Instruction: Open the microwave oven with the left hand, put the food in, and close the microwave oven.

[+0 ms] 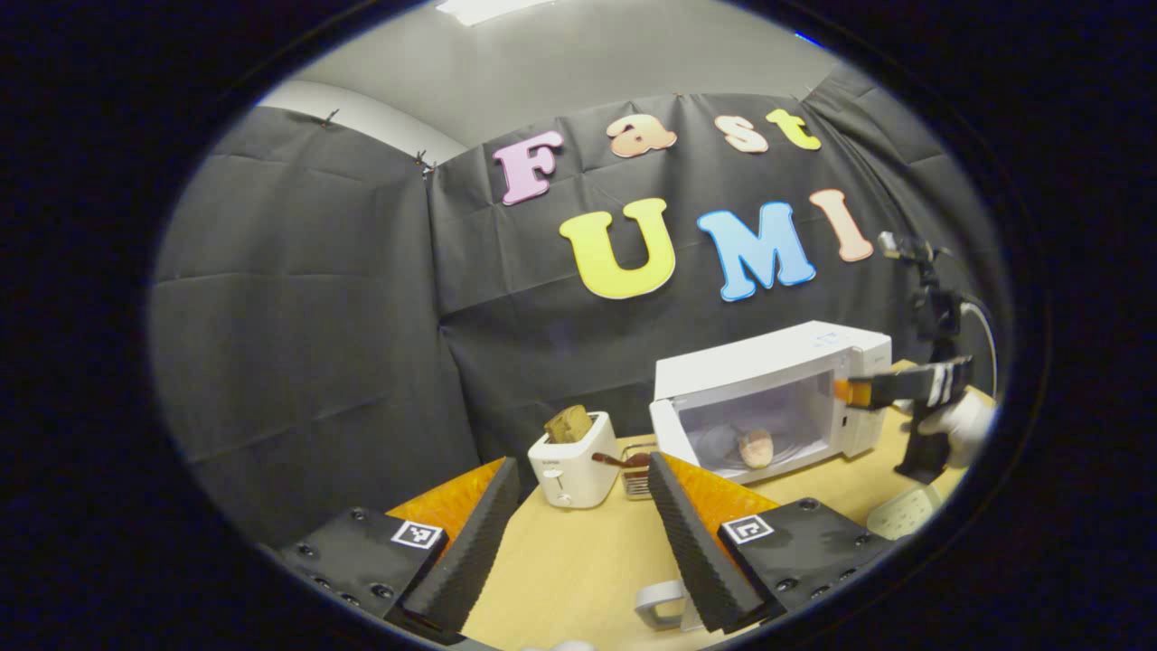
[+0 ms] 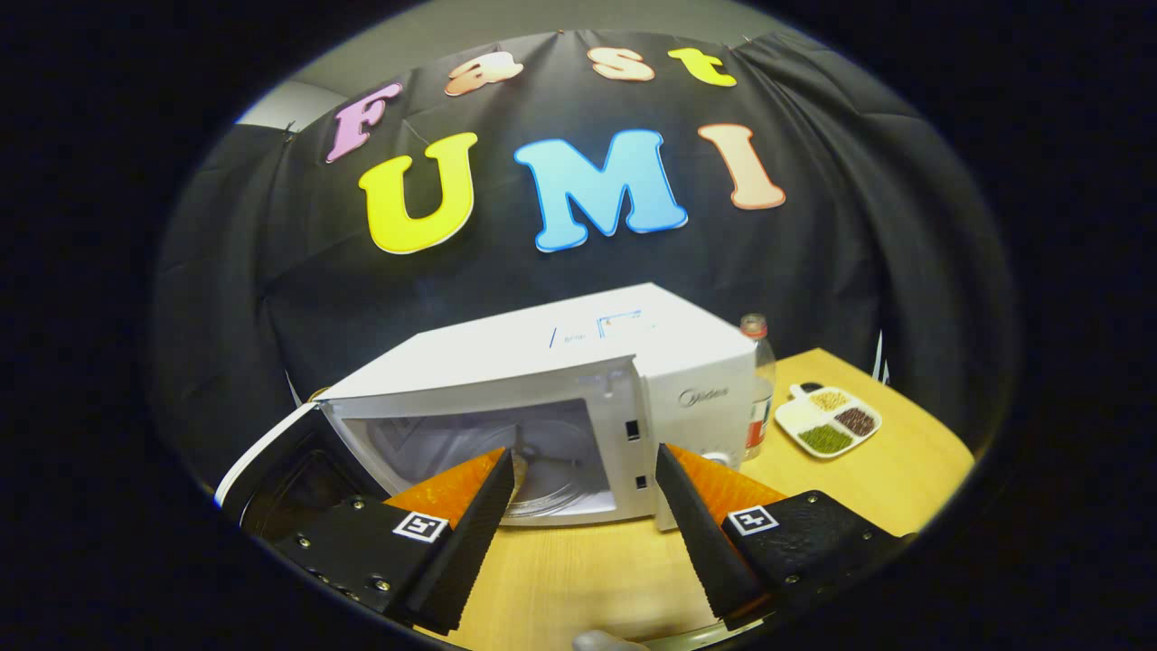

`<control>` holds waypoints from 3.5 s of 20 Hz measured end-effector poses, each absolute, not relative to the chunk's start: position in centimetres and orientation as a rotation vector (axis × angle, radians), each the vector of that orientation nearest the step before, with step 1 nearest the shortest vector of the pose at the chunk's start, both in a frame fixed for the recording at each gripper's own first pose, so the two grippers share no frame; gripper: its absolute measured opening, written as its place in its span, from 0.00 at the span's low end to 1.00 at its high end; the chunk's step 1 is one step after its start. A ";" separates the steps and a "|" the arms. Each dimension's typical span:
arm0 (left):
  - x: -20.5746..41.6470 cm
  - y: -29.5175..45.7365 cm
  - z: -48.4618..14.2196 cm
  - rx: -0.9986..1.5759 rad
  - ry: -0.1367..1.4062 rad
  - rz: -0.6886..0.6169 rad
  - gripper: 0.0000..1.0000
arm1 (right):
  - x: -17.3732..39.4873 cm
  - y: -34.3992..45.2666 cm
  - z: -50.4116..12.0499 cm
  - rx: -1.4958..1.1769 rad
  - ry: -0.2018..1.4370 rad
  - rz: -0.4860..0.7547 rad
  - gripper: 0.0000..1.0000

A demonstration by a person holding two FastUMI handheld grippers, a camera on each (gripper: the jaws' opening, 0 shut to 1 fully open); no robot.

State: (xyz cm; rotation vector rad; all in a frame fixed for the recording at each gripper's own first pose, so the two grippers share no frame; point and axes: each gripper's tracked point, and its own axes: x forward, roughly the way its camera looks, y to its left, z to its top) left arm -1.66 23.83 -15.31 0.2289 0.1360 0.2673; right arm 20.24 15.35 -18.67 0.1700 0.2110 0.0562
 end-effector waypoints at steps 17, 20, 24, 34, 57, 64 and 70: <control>-6.7 24.6 -27.3 0.146 0.316 0.309 0.95 | 8.4 8.9 -5.9 0.045 0.154 0.190 0.96; -6.7 21.5 -28.1 0.157 0.337 0.264 0.94 | 7.8 8.4 -5.9 0.055 0.160 0.185 0.96; -5.6 15.3 -28.9 0.137 0.344 0.154 0.93 | 7.3 6.2 -6.4 0.059 0.168 0.146 0.96; 2.2 1.4 -28.6 0.158 0.289 -0.085 0.94 | 5.9 0.2 -8.7 0.053 0.236 0.052 0.96; 21.1 -9.8 -28.2 0.074 0.217 -0.152 0.94 | 10.6 -5.5 -8.9 0.086 0.284 -0.057 0.97; 21.4 -10.4 -28.8 0.029 0.226 -0.130 0.95 | 11.0 -6.2 -9.3 0.065 0.291 -0.062 0.97; 21.4 -10.5 -28.9 0.016 0.224 -0.116 0.95 | 11.4 -5.8 -9.8 0.068 0.306 -0.047 0.97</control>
